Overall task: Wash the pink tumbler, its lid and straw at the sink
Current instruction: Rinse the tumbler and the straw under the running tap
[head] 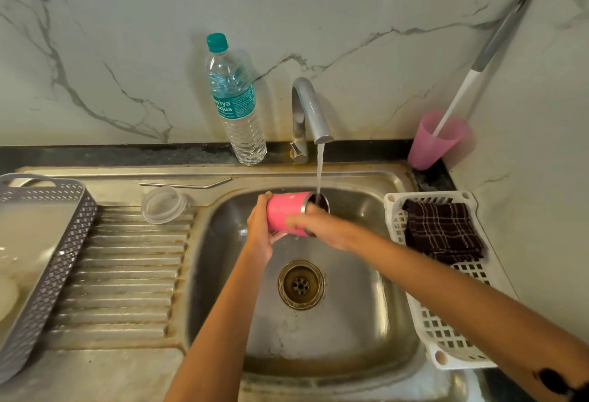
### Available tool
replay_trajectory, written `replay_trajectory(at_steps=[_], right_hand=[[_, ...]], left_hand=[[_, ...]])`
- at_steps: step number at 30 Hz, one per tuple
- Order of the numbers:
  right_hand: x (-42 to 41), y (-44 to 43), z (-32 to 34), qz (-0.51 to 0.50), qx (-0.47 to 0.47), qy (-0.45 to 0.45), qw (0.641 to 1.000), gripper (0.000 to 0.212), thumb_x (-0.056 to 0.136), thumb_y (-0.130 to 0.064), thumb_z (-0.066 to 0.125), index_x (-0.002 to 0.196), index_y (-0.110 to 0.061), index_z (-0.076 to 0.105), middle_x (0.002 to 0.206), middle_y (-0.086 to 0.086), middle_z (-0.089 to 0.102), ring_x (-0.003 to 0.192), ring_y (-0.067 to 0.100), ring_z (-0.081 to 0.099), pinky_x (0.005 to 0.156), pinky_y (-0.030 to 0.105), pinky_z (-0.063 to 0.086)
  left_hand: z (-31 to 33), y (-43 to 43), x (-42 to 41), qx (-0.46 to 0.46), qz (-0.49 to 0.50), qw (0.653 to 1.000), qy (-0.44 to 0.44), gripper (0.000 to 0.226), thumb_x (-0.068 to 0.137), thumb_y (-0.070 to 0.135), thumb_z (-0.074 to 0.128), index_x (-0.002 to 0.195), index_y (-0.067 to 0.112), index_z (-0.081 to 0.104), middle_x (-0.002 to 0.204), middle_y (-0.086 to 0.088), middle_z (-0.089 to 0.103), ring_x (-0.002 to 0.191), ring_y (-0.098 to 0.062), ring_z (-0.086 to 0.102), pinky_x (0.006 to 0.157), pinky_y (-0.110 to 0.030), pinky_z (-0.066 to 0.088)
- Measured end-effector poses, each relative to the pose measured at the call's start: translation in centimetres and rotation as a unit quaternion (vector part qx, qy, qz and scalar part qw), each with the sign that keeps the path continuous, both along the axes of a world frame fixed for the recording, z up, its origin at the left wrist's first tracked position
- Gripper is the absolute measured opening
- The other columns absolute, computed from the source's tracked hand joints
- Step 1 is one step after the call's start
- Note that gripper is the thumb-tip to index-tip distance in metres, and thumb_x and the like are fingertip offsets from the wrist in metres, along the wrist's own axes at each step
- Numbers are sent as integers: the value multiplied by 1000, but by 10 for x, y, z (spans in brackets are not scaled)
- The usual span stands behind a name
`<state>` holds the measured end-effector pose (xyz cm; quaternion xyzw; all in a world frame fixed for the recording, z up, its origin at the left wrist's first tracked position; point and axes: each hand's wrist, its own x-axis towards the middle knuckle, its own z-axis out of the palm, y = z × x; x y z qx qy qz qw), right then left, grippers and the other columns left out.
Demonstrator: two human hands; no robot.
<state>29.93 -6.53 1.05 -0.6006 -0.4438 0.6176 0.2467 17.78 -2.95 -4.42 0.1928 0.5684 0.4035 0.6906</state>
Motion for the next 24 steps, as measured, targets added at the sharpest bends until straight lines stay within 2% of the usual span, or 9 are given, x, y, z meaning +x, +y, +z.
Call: replay_trajectory(at_steps=[1,3,6,9,12,15,18,22,24], right_hand=[[7,-4,-6,139,51,-114,982,37,80,-20,65,113,-14,49,99,4,55,96,21,56,75,24,46],[27,-2,-14,343,188,-335,857,39,87,-20,61,123,-7,53,115,11,60,110,30,56,90,29,48],[44,7,-17,376,284,-452,758,42,89,-17,56,129,-4,56,129,15,59,125,29,51,111,33,33],[30,3,-22,346,179,-379,840,57,85,-33,66,134,-10,50,131,10,56,119,24,54,101,25,41],[7,-6,-8,128,5,24,992,34,84,-37,72,114,-24,61,118,0,64,103,12,63,86,23,51],[-3,-7,-3,-54,-68,220,972,30,87,-38,67,106,-15,62,105,8,64,91,16,64,77,27,53],[-3,-16,-4,182,12,-60,981,41,88,-28,65,125,-12,56,111,4,58,99,15,58,89,28,51],[14,-6,-3,439,149,-429,775,38,93,-30,52,123,-7,55,110,7,56,101,20,52,88,24,40],[21,-3,-10,429,190,-473,746,34,96,-23,46,126,-8,53,119,11,56,113,22,50,98,26,36]], left_hand=[[1,1,-2,-8,-11,1000,13,26,88,43,63,104,22,63,112,-11,65,101,-27,66,65,-38,60],[2,2,-4,-28,-35,998,39,30,87,44,63,107,20,61,109,-11,64,98,-27,66,59,-37,61],[2,3,-2,-31,-41,998,48,30,89,45,62,106,21,60,107,-11,64,99,-28,66,61,-37,61],[0,6,-3,-22,-59,997,51,23,89,44,62,98,23,61,107,-11,65,100,-28,66,65,-39,61],[-7,-3,0,-31,-54,998,23,36,87,47,61,100,13,63,92,-11,66,82,-25,67,53,-31,56],[-15,-11,-1,-54,-43,998,13,54,81,55,65,113,12,63,103,-15,68,89,-27,70,49,-31,56],[-11,-9,-7,-68,-50,996,23,38,85,46,65,108,16,63,108,-13,68,88,-24,68,48,-30,56],[-5,-2,-10,-56,-92,993,46,25,88,44,62,99,21,60,107,-11,65,95,-27,66,53,-35,60],[1,6,-6,-34,-103,992,69,24,88,43,62,99,21,60,107,-12,65,95,-28,67,53,-35,60]])
